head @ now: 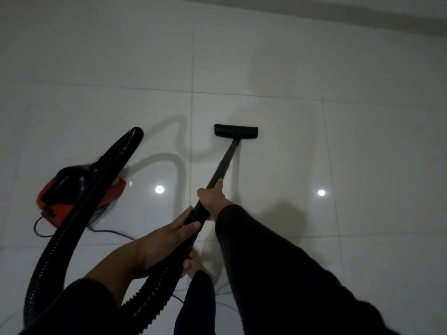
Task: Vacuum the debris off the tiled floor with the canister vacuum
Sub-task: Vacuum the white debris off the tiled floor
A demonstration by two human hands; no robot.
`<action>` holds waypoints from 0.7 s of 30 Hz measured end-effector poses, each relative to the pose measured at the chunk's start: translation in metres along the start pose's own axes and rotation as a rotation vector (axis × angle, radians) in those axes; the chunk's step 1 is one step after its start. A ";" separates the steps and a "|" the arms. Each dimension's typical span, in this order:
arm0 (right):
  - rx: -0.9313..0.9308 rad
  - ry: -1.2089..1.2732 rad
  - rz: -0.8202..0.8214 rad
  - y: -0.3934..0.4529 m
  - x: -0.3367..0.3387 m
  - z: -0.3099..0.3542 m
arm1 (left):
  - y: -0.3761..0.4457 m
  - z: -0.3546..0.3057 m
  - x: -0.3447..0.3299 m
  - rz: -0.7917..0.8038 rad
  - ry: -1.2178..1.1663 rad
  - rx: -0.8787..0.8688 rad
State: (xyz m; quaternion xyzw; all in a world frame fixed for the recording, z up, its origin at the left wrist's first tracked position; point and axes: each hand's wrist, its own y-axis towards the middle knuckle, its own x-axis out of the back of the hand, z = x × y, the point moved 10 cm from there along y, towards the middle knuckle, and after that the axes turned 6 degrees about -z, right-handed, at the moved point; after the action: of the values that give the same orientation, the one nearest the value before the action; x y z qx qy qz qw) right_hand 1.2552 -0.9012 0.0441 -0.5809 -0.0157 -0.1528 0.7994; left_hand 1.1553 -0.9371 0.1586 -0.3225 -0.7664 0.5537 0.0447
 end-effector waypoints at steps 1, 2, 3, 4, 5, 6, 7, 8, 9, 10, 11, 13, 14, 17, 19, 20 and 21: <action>0.016 -0.023 0.018 -0.001 -0.013 0.003 | -0.004 0.003 0.009 -0.018 -0.023 -0.016; 0.030 -0.042 0.031 -0.003 -0.025 0.006 | -0.008 0.005 0.019 -0.038 -0.050 -0.027; 0.042 -0.055 0.043 -0.005 -0.036 0.009 | -0.012 0.008 0.028 -0.055 -0.080 -0.031; 0.049 -0.066 0.055 -0.007 -0.046 0.013 | -0.016 0.010 0.036 -0.066 -0.106 -0.037; 0.053 -0.072 0.067 -0.008 -0.055 0.015 | -0.019 0.011 0.043 -0.076 -0.120 -0.044; 0.056 -0.077 0.087 -0.009 -0.065 0.018 | -0.022 0.012 0.050 -0.085 -0.128 -0.055; 0.059 -0.079 0.112 -0.011 -0.077 0.020 | -0.025 0.012 0.059 -0.094 -0.135 -0.065; 0.060 -0.073 0.139 -0.013 -0.089 0.023 | -0.027 0.013 0.069 -0.103 -0.141 -0.072; 0.061 -0.056 0.164 -0.015 -0.099 0.027 | -0.029 0.013 0.080 -0.114 -0.151 -0.072; 0.059 -0.026 0.187 -0.015 -0.108 0.032 | -0.029 0.013 0.090 -0.124 -0.160 -0.067; 0.058 0.007 0.212 -0.017 -0.114 0.038 | -0.029 0.011 0.098 -0.133 -0.164 -0.062; 0.097 -0.025 0.269 -0.020 -0.122 0.053 | -0.028 0.002 0.113 -0.145 -0.154 -0.061; 0.151 -0.127 0.296 -0.021 -0.124 0.062 | -0.027 -0.005 0.120 -0.147 -0.131 -0.063; 0.450 -0.597 0.272 -0.010 -0.127 0.098 | -0.024 -0.024 0.149 -0.161 -0.008 -0.046; 0.766 -0.863 0.178 0.002 -0.132 0.133 | -0.020 -0.036 0.176 -0.178 0.075 -0.016; 0.930 -0.954 0.134 0.005 -0.138 0.150 | -0.018 -0.042 0.191 -0.186 0.115 0.005; 1.070 -1.006 0.119 0.008 -0.144 0.166 | -0.016 -0.048 0.207 -0.195 0.148 0.025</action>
State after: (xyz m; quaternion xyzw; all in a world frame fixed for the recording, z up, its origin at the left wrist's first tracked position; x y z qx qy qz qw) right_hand 1.1454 -0.7112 0.0615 -0.1111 -0.4214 0.2042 0.8766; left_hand 1.0054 -0.7884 0.1317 -0.2856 -0.7817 0.5311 0.1590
